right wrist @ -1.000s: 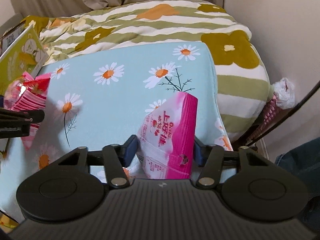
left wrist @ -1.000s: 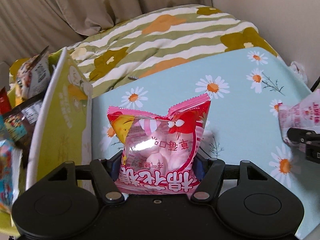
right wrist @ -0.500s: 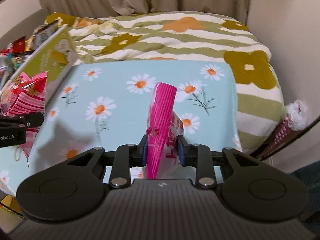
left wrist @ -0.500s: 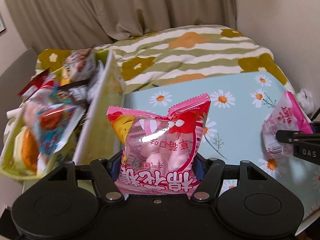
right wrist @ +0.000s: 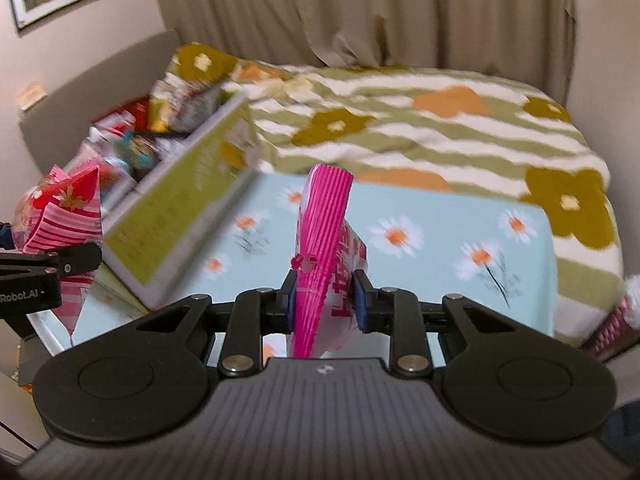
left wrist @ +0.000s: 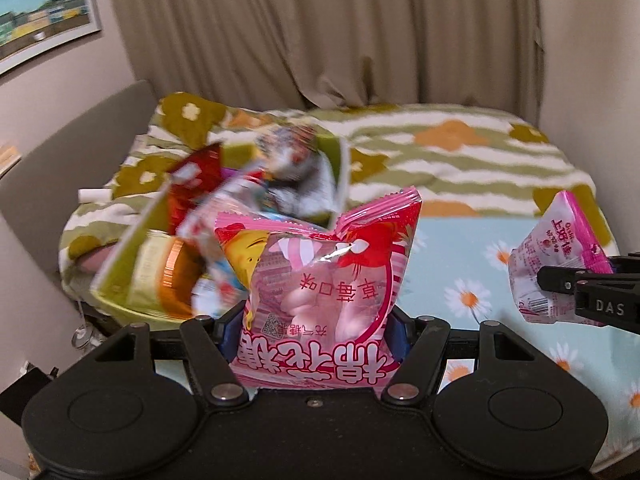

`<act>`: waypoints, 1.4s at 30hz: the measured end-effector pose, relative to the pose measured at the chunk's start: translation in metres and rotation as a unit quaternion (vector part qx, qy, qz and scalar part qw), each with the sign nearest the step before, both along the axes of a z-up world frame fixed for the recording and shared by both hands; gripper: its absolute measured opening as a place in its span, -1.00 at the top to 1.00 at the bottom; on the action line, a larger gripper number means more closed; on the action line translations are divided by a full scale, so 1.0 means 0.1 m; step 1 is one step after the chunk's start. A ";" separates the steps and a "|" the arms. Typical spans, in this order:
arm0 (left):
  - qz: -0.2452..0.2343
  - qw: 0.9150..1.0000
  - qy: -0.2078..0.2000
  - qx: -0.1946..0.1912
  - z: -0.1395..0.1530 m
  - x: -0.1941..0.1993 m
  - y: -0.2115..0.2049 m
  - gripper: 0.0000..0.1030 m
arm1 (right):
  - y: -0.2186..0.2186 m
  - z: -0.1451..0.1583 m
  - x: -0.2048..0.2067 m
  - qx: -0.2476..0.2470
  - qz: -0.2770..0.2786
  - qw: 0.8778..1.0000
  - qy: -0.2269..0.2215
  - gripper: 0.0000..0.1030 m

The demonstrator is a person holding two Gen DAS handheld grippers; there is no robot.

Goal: Organize snacks
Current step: 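Carry the pink bag and pink wafer pack into the box and release both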

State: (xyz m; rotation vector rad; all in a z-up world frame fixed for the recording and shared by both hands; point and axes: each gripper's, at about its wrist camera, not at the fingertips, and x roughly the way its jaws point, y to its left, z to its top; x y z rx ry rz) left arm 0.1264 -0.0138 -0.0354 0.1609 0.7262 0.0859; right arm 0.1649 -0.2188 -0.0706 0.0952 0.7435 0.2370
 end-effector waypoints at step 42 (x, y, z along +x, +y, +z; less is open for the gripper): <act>-0.091 0.992 0.009 -0.086 0.42 1.24 2.30 -1.00 | 2.43 1.09 1.40 0.076 -0.023 0.995 -0.065 0.20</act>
